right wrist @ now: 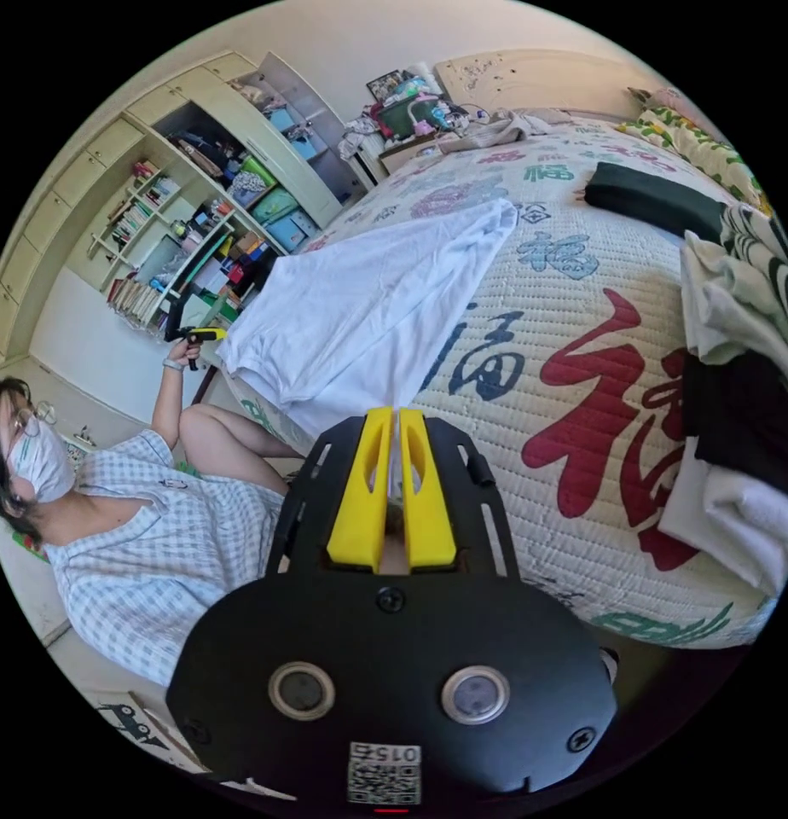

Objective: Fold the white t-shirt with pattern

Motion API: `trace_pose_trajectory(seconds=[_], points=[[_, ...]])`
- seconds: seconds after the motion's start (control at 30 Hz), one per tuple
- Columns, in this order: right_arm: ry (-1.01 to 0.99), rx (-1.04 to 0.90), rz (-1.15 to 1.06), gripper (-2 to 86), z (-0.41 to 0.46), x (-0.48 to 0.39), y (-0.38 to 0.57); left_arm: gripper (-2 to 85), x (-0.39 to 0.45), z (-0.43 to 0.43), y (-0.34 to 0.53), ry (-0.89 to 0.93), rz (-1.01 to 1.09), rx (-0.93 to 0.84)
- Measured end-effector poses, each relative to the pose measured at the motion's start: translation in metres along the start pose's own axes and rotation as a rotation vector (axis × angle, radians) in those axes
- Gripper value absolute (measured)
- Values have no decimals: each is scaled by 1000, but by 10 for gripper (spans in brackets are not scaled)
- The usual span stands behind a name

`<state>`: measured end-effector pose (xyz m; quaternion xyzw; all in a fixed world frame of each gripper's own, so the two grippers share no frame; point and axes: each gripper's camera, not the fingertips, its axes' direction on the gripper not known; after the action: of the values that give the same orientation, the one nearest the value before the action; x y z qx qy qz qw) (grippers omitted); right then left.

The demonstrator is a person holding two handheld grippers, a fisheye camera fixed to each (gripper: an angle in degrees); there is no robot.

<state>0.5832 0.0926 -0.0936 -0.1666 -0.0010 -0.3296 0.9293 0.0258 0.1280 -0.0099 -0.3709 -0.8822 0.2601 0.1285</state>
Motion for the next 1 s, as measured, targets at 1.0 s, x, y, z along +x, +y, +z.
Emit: trace_pose_trajectory(seconds=[1.0], points=[[-66,59,189,27,69,105,-69,-9,-11,56,-80,-45,-234,195]])
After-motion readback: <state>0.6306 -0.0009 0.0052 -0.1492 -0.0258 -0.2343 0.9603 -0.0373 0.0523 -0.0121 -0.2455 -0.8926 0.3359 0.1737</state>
